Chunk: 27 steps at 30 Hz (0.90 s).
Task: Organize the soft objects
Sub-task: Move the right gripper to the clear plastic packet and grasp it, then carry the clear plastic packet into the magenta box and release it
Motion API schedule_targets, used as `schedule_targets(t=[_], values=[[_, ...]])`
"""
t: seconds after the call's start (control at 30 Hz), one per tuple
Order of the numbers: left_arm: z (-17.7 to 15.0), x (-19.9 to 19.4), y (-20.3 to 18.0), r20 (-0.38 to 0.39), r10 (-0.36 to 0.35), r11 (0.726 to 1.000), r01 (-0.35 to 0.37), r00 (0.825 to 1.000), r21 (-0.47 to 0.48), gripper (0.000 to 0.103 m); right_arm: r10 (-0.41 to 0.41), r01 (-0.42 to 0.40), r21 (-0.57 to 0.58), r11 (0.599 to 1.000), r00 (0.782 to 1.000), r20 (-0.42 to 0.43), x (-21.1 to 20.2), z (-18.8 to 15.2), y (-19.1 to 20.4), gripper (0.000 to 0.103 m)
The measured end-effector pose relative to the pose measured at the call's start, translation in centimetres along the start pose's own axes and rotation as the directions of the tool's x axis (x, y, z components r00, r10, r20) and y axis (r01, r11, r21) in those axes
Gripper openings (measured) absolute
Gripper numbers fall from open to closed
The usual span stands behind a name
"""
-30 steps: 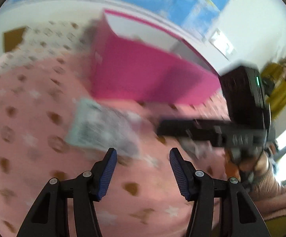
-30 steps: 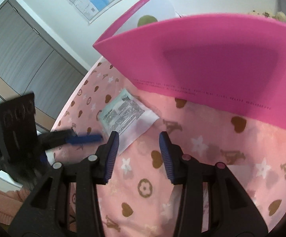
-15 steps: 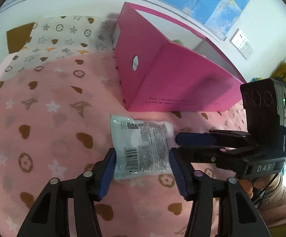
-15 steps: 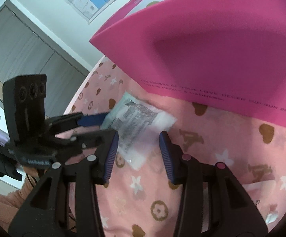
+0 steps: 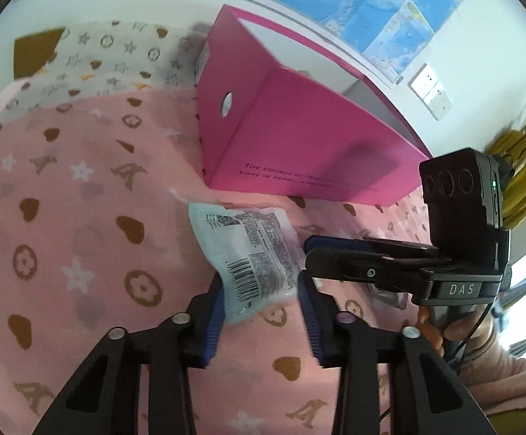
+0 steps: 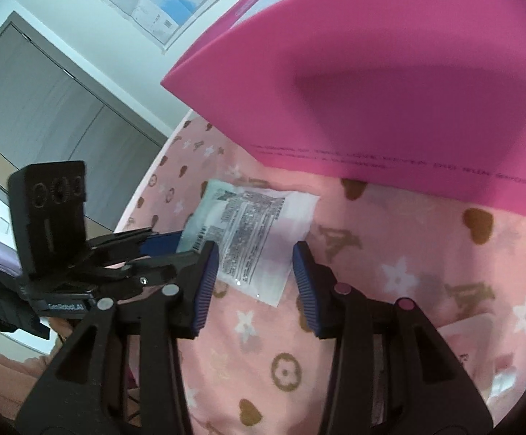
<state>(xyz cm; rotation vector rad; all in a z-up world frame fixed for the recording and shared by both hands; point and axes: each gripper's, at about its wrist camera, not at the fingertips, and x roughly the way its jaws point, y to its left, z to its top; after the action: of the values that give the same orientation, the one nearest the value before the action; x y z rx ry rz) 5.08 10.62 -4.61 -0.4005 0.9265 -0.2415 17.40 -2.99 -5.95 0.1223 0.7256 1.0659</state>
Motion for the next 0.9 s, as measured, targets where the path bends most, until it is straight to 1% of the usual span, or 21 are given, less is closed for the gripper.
schedule_targets(t=[0.1, 0.17, 0.2, 0.33, 0.43, 0.47, 0.53, 0.63, 0.8, 0.9], values=[[0.0, -0.3, -0.7, 0.016, 0.027, 0.999, -0.027, 1.0, 0.024, 0.018, -0.011, 0.011, -0.008, 1.0, 1.0, 0.005, -0.5, -0.1, -0.3, 0.045], [-0.1, -0.7, -1.0, 0.044, 0.06, 0.997, -0.062, 0.997, 0.046, 0.015, -0.019, 0.019, -0.017, 1.0, 1.0, 0.009, -0.9, -0.2, -0.5, 0.045], [-0.1, -0.8, -1.0, 0.05, 0.061, 0.996, -0.064, 0.997, 0.057, 0.014, -0.02, 0.02, -0.021, 1.0, 1.0, 0.008, -0.9, -0.1, -0.4, 0.045], [-1.1, -1.4, -1.1, 0.073, 0.06, 0.995, -0.065, 0.996, 0.071, 0.014, -0.027, 0.027, -0.038, 0.999, 1.0, 0.008, -1.6, -0.3, -0.5, 0.046], [-1.6, -1.7, -0.7, 0.078, 0.046, 0.997, -0.051, 0.996, 0.059, 0.014, -0.004, 0.004, -0.039, 0.999, 1.0, 0.005, -1.5, -0.2, -0.6, 0.052], [-1.7, -1.9, -0.5, 0.077, 0.029, 0.998, -0.033, 0.997, 0.055, 0.013, -0.007, 0.007, -0.043, 0.999, 1.0, 0.001, -1.4, -0.1, -0.4, 0.053], [-2.0, -2.1, -0.2, 0.071, 0.03, 0.999, -0.033, 0.997, 0.038, 0.013, -0.032, 0.031, -0.076, 0.997, 0.999, -0.009, -1.3, -0.2, 0.1, 0.053], [-2.7, -2.6, 0.8, 0.061, 0.004, 1.0, -0.005, 0.998, 0.007, 0.013, -0.047, 0.045, -0.112, 0.993, 0.999, -0.016, -1.0, -0.4, 0.8, 0.053], [-3.9, -3.1, 0.7, 0.048, 0.008, 0.999, -0.01, 0.999, 0.039, 0.013, -0.067, 0.064, -0.141, 0.988, 0.998, -0.015, -0.7, 0.3, 0.9, 0.053], [-4.4, -3.4, 0.1, 0.052, 0.016, 0.997, -0.02, 0.999, 0.081, 0.013, -0.056, 0.048, -0.178, 0.983, 0.998, -0.039, -0.1, 0.7, 1.3, 0.054]])
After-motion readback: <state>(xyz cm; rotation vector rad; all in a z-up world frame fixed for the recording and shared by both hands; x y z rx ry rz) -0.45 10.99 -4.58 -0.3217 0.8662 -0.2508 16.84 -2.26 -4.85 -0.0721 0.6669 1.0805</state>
